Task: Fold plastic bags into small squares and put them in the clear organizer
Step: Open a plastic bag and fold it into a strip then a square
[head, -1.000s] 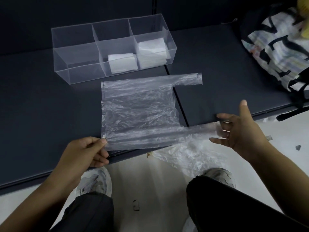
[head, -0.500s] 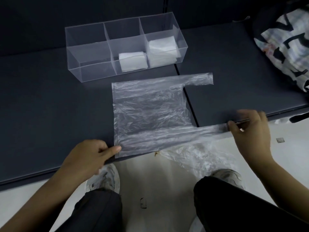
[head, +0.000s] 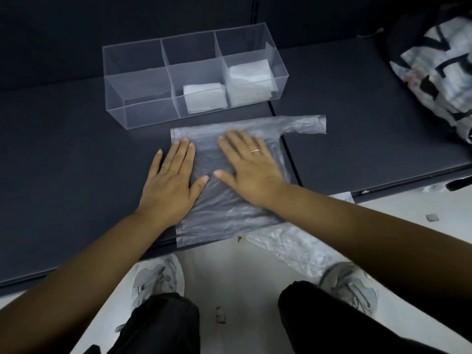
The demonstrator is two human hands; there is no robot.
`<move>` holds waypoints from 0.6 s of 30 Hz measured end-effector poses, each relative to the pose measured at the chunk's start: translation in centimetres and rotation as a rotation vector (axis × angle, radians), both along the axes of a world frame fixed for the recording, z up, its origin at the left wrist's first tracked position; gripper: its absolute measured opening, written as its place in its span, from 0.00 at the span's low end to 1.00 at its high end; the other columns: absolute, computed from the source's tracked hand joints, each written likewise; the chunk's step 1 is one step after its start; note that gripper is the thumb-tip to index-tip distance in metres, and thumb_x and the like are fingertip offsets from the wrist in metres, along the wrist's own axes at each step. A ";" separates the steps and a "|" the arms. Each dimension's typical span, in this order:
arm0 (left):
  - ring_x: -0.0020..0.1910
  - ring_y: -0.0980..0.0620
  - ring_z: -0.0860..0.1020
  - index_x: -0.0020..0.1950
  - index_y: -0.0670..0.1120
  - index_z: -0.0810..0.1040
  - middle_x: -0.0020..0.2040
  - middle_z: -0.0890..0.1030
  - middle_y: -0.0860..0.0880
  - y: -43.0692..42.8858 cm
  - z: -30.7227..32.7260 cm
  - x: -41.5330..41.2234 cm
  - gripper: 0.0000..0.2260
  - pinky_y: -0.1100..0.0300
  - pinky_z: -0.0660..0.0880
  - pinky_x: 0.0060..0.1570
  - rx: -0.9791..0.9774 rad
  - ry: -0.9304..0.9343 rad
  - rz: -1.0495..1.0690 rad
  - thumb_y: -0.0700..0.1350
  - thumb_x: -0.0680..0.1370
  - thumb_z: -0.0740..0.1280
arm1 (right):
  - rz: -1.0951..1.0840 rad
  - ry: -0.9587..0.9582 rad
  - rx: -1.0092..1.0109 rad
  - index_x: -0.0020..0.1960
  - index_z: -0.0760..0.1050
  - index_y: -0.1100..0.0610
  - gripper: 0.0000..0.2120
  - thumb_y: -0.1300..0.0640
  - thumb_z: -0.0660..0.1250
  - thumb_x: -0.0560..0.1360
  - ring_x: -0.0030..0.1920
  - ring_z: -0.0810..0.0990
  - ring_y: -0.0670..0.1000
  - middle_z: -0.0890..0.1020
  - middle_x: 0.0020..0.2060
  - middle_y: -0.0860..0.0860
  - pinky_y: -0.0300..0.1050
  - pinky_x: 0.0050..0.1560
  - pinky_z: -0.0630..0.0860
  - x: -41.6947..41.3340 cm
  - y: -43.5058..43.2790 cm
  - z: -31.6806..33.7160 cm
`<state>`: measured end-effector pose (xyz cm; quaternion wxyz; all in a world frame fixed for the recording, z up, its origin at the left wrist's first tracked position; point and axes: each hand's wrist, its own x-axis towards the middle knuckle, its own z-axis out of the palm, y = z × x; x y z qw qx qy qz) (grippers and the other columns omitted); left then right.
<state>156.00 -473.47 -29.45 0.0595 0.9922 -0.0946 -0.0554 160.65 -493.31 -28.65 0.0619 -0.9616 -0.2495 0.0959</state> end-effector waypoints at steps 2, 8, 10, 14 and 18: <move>0.76 0.57 0.36 0.78 0.46 0.39 0.78 0.39 0.51 0.2 -0.1 -0.2 0.35 0.54 0.35 0.74 0.031 0.005 0.006 0.66 0.76 0.35 | -0.136 -0.032 -0.045 0.79 0.43 0.52 0.37 0.33 0.42 0.77 0.78 0.41 0.53 0.45 0.79 0.52 0.55 0.76 0.39 1.3 -3.8 -0.5; 0.77 0.51 0.40 0.78 0.43 0.43 0.79 0.43 0.47 0.1 1.1 -1.0 0.36 0.51 0.36 0.75 0.039 0.023 0.078 0.65 0.78 0.39 | -0.559 -0.088 -0.082 0.79 0.48 0.57 0.33 0.40 0.47 0.81 0.78 0.46 0.55 0.49 0.78 0.56 0.56 0.76 0.42 2.4 -15.0 0.0; 0.78 0.47 0.48 0.78 0.40 0.54 0.79 0.52 0.44 0.1 1.7 -2.6 0.33 0.48 0.43 0.75 -0.079 -0.095 0.007 0.62 0.81 0.44 | -0.547 -0.150 -0.018 0.78 0.51 0.61 0.32 0.41 0.48 0.81 0.77 0.49 0.58 0.52 0.78 0.59 0.57 0.76 0.45 1.4 -15.6 0.8; 0.77 0.47 0.56 0.76 0.41 0.61 0.77 0.60 0.44 -0.5 1.4 -8.0 0.34 0.47 0.51 0.74 -0.104 -0.107 -0.391 0.64 0.79 0.52 | -0.110 -0.164 0.356 0.74 0.62 0.60 0.34 0.37 0.57 0.77 0.75 0.59 0.56 0.62 0.75 0.59 0.52 0.74 0.54 -4.7 -11.5 2.8; 0.73 0.45 0.65 0.73 0.40 0.66 0.73 0.67 0.43 -0.4 0.3 -9.9 0.23 0.47 0.61 0.70 0.006 -0.198 -0.476 0.49 0.80 0.59 | 0.264 -0.137 0.217 0.70 0.70 0.59 0.33 0.46 0.72 0.71 0.70 0.69 0.57 0.69 0.71 0.57 0.55 0.71 0.61 -10.6 -7.4 1.3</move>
